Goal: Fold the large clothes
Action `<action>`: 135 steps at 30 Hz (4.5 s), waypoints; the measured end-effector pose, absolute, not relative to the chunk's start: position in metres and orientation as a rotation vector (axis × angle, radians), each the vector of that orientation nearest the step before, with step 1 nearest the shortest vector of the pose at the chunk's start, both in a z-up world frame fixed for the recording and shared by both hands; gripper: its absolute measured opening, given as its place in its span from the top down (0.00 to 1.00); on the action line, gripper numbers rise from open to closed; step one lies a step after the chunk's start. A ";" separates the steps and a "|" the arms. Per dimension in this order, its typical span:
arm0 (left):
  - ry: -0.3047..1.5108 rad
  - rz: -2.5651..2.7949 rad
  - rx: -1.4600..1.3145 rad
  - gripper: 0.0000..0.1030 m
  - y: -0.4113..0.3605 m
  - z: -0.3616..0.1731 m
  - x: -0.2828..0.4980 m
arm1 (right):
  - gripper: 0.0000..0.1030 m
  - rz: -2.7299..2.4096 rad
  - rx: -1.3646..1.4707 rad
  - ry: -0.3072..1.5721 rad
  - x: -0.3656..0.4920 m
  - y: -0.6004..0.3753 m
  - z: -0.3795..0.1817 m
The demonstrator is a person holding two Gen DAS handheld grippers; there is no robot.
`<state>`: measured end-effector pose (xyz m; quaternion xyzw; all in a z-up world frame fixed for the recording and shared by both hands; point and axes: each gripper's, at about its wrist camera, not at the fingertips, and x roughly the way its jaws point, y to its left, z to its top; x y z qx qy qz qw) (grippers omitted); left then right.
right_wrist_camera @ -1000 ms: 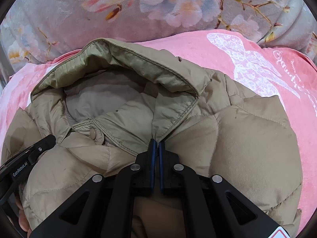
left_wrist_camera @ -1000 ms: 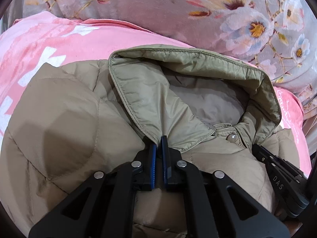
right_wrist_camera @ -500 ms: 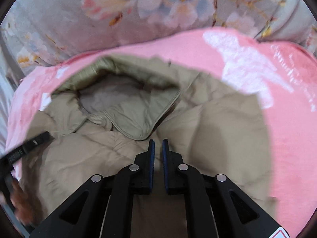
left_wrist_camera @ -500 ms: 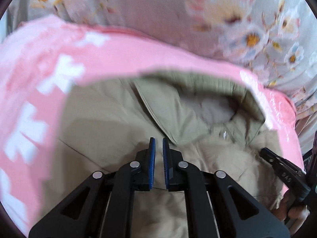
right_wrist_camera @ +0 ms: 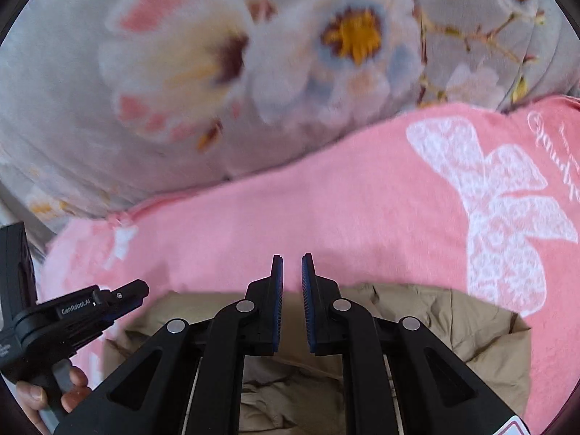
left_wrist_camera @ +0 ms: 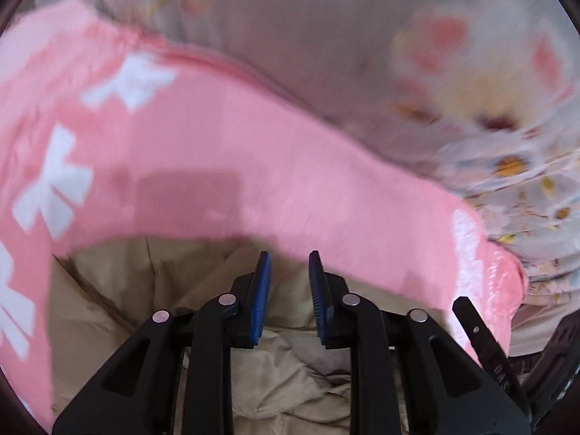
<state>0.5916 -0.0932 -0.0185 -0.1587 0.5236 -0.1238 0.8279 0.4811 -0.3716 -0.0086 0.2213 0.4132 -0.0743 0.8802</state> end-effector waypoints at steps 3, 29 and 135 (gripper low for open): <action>1.100 -0.326 -0.306 0.82 -0.093 -0.031 0.571 | 0.89 -0.100 0.418 0.900 0.463 -0.366 -0.028; 0.896 -0.274 0.045 0.94 -0.114 -0.076 0.517 | 1.00 -0.245 0.104 0.906 0.430 -0.339 -0.085; 0.496 -0.393 -0.378 1.00 0.235 0.178 -0.007 | 0.96 -0.120 0.594 0.237 -0.190 -0.331 0.120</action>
